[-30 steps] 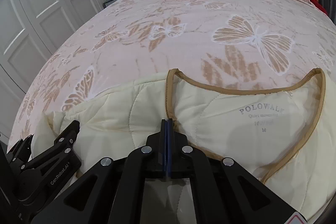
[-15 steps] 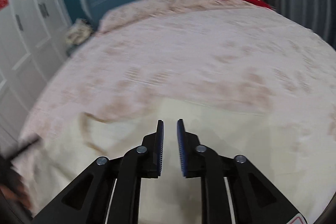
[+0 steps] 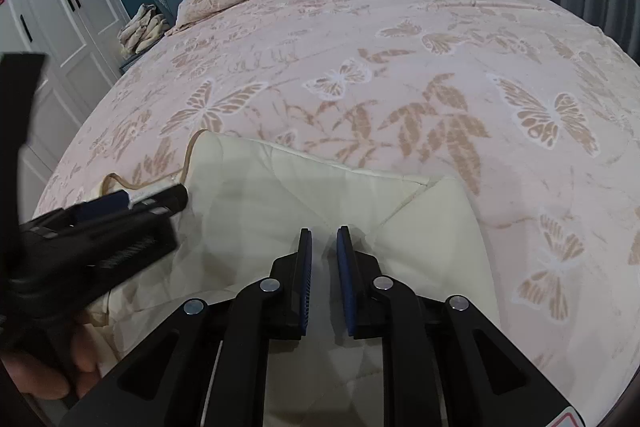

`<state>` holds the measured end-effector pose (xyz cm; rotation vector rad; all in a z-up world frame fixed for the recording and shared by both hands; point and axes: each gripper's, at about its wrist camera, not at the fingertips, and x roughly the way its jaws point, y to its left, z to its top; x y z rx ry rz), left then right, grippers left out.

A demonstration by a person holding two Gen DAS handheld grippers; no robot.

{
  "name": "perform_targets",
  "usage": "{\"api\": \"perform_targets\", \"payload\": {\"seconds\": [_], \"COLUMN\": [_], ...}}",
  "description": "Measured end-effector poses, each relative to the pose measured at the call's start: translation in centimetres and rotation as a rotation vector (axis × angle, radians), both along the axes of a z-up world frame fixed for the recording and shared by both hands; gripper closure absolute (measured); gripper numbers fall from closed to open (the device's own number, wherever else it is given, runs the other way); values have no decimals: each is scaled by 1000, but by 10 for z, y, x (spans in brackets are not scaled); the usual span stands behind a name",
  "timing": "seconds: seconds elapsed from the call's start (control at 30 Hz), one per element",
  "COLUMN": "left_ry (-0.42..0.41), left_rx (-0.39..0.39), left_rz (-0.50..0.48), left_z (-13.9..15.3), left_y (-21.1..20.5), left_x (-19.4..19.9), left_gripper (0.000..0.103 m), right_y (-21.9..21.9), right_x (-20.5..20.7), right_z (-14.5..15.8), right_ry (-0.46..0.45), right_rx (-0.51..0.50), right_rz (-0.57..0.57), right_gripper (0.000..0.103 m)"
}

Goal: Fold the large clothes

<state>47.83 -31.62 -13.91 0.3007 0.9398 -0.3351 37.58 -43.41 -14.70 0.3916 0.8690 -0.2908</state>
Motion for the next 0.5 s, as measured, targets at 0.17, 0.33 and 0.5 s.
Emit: {"api": "perform_targets", "payload": {"seconds": [0.17, 0.33, 0.5], "left_ry": [8, -33, -61], "left_rx": [-8, -14, -12], "left_rz": [41, 55, 65], "left_z": [-18, -24, -28], "left_y": [7, 9, 10], "left_x": [5, -2, -4], "left_gripper": [37, 34, 30], "right_y": [-4, -1, 3], "right_x": [0, 8, 11], "right_z": [-6, -11, -17], "right_ry": [-3, 20, 24], "right_rx": [-1, -51, -91], "right_rz": [-17, -24, -26], "right_gripper": [97, 98, 98]}}
